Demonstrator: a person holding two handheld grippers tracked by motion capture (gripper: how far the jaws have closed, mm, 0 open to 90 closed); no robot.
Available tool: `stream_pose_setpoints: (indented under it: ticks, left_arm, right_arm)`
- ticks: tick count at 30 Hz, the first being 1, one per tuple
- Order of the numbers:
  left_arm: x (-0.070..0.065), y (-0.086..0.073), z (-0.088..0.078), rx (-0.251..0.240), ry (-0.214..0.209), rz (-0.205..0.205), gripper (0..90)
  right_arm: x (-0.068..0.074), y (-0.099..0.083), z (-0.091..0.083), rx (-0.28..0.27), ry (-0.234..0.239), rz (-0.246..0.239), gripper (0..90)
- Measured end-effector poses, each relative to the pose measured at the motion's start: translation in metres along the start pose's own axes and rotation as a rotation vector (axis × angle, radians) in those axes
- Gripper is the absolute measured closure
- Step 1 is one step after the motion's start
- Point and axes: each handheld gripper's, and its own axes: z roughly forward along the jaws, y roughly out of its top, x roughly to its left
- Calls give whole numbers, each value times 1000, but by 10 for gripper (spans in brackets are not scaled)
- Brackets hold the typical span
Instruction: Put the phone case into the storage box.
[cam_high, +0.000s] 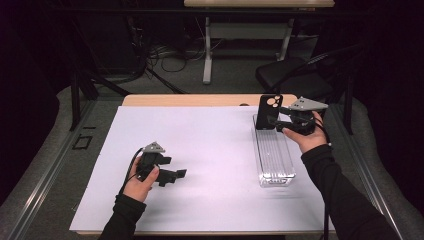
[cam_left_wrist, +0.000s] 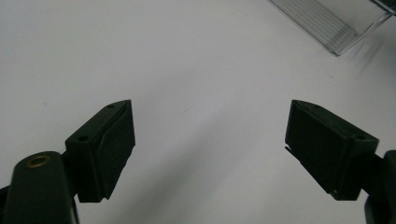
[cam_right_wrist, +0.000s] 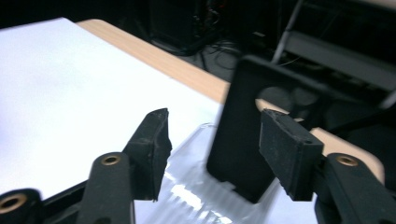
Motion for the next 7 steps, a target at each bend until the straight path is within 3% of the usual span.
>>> stream_pose_setpoints:
  ticks: [3, 7]
  left_arm:
    - [0, 1, -2, -5, -2, 3, 165]
    - [2, 1, -4, -16, 0, 1, 165]
  right_arm:
    - [14, -3, -6, 13, 21, 43, 315]
    - [34, -10, -15, 15, 27, 59, 181]
